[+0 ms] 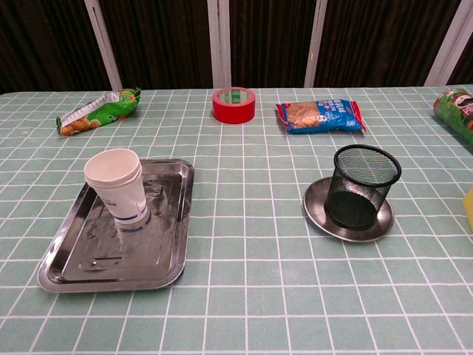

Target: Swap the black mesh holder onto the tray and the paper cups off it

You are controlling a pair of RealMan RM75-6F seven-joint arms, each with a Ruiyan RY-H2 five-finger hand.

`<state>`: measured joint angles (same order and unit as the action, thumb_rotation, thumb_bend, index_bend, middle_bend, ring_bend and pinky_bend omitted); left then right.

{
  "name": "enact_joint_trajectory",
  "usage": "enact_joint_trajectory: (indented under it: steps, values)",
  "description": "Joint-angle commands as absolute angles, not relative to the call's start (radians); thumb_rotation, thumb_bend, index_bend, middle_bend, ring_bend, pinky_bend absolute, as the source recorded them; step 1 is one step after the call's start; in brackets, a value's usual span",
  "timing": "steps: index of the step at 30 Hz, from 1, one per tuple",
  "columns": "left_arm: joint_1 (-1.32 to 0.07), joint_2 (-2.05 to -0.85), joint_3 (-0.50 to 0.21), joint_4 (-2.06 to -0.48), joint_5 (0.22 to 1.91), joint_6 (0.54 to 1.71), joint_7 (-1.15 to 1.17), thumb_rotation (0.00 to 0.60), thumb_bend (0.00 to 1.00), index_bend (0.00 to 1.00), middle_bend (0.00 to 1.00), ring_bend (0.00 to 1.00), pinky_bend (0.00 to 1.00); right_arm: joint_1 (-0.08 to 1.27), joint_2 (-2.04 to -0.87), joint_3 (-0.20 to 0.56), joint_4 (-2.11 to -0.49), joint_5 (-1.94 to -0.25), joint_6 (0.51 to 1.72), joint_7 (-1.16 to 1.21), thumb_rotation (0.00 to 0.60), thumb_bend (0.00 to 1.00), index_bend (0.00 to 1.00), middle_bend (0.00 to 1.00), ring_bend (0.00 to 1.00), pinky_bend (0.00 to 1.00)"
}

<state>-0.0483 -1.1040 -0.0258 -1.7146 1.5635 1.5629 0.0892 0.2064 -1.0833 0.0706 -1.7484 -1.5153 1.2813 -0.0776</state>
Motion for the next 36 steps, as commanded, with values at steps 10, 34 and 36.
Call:
enact_joint_trajectory:
  steps: [10, 34, 36]
  values:
    - [-0.055, -1.111, -0.044, -1.704, 1.525, 1.548, 0.101, 0.6, 0.03, 0.21, 0.0, 0.0, 0.11, 0.511, -1.143, 0.194, -1.835, -1.17, 0.906, -0.294, 0.6, 0.0, 0.01, 0.0, 0.0, 0.0]
    - [-0.054, -1.116, -0.057, -1.701, 1.5, 1.55, 0.099, 0.6, 0.07, 0.21, 0.0, 0.0, 0.11, 0.681, -1.286, 0.179, -1.745, -0.93, 0.877, -0.426, 0.6, 0.0, 0.24, 0.2, 0.24, 0.08]
    - [-0.053, -1.116, -0.057, -1.701, 1.5, 1.551, 0.099, 0.6, 0.07, 0.21, 0.0, 0.0, 0.11, 0.684, -1.295, 0.175, -1.741, -0.934, 0.887, -0.429, 0.6, 0.0, 0.31, 0.25, 0.29, 0.11]
